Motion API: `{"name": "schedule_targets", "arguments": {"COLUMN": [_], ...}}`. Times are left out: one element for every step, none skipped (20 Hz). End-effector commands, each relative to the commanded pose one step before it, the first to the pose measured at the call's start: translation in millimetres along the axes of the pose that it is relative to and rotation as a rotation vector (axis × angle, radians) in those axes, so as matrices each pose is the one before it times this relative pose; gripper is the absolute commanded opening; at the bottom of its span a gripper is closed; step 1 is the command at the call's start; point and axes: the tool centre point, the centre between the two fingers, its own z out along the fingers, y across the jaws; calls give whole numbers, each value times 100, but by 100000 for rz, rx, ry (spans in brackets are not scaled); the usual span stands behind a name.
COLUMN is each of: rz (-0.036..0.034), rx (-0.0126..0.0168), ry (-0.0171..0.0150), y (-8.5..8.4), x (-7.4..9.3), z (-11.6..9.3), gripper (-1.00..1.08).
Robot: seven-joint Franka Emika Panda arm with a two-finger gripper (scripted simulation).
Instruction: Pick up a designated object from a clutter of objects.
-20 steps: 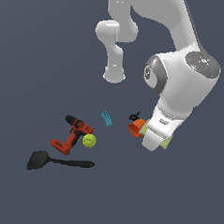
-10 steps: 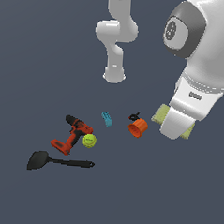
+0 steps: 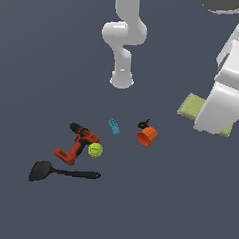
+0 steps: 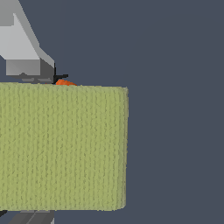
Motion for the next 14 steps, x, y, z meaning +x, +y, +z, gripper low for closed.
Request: {"name": "schedule_targets", "arguments": {"rz": [23,57,0,0,0,0,0,0,0,0,0,0,0,0], "rx": [-12,-26,0,0,0,0,0,0,0,0,0,0,0,0], "ry": [9,-28,0,0,0,0,0,0,0,0,0,0,0,0], "y": [64,45,23,21,20,19,18,17,17,16,15,13,9,3], "x": [277,83,86,78,69,62,54,47,40,34,27,20,12,4], "z": [-1311,-380,-345,-307,-270,-234,-200,-166,-134,-103,-73,-47,-24,-7], "gripper": [-100,-100,-100,-100,-100,-100,-100,-100,-100,-100,-100,-100,-100,-100]}}
